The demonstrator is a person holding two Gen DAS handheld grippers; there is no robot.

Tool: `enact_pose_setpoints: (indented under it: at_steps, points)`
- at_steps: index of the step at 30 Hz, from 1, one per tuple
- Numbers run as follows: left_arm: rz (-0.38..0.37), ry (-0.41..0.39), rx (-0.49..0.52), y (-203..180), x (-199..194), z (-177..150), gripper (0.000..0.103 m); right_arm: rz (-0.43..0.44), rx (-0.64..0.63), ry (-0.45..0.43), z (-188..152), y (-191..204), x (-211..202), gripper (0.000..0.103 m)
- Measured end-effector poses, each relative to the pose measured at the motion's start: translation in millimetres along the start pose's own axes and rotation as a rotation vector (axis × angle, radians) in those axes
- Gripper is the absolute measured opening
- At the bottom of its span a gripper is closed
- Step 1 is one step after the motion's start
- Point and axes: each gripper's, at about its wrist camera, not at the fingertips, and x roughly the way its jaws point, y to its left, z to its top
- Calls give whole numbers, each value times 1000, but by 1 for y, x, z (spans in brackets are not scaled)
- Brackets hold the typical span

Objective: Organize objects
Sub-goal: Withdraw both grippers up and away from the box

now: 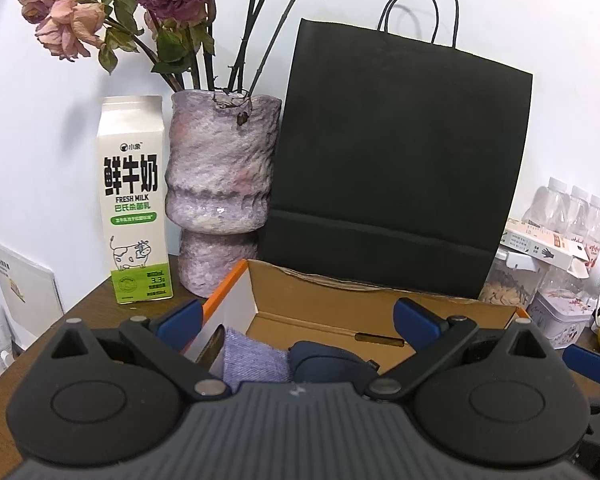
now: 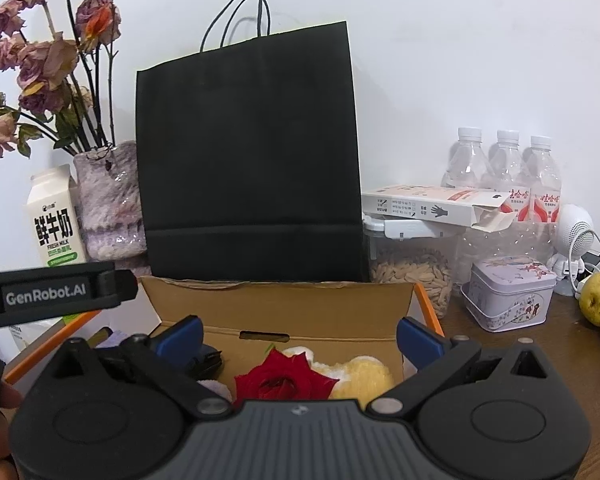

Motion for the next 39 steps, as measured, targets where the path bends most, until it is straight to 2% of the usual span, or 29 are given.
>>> enact_pose_setpoints:
  at_steps: [18, 39]
  points:
    - [15, -1, 95, 8, -44, -30, 103, 7, -56, -28, -19, 1, -47, 103]
    - [1, 8, 113, 26, -161, -85, 103, 42, -85, -30, -64, 7, -166, 103]
